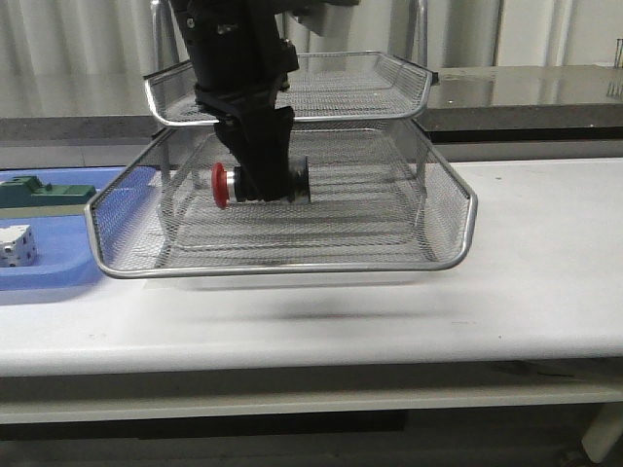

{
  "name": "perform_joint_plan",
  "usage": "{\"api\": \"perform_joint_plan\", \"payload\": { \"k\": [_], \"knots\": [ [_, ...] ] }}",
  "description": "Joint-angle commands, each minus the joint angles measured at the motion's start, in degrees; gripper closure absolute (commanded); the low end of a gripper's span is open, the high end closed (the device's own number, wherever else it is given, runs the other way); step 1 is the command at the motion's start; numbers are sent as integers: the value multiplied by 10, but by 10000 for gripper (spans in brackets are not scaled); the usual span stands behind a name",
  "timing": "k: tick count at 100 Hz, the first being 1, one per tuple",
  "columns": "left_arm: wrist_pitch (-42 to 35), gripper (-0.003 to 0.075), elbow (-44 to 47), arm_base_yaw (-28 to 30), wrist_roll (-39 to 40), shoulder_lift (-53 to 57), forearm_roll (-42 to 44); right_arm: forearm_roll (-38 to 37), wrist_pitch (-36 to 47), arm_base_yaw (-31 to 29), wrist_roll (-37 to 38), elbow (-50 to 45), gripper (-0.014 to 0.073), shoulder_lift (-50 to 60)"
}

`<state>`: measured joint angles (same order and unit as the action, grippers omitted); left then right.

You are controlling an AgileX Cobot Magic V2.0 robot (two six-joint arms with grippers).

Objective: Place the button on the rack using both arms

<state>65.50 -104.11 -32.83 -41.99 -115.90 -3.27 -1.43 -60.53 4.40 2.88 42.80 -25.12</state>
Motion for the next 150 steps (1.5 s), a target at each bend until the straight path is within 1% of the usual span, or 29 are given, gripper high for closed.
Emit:
{"api": "perform_joint_plan", "payload": {
  "k": [1,38,49,73,83,95,99,119,135,150],
  "knots": [
    [-7,290,-14,-4,1,32,-6,-2,33,1,-3,18,664,-4],
    [13,290,-16,-4,13,53,-6,-2,33,1,-3,18,664,-4],
    [14,290,-16,-4,15,78,-6,-2,33,1,-3,18,664,-4],
    [53,290,-16,-1,23,148,-4,-2,33,1,-3,18,664,-4],
    [55,292,-16,7,50,182,20,-2,33,1,-3,18,664,-4],
    [54,292,-16,34,125,214,81,-2,33,1,-3,18,664,-4],
    [54,292,-16,51,157,225,95,-2,33,1,-3,18,664,-4],
    [51,303,-15,137,252,268,97,-2,33,1,-3,18,664,-4],
    [41,335,-4,200,297,310,97,-2,33,1,-3,18,664,-4],
    [28,335,40,230,312,361,94,-2,33,1,-3,18,664,-4]
  ]
}}
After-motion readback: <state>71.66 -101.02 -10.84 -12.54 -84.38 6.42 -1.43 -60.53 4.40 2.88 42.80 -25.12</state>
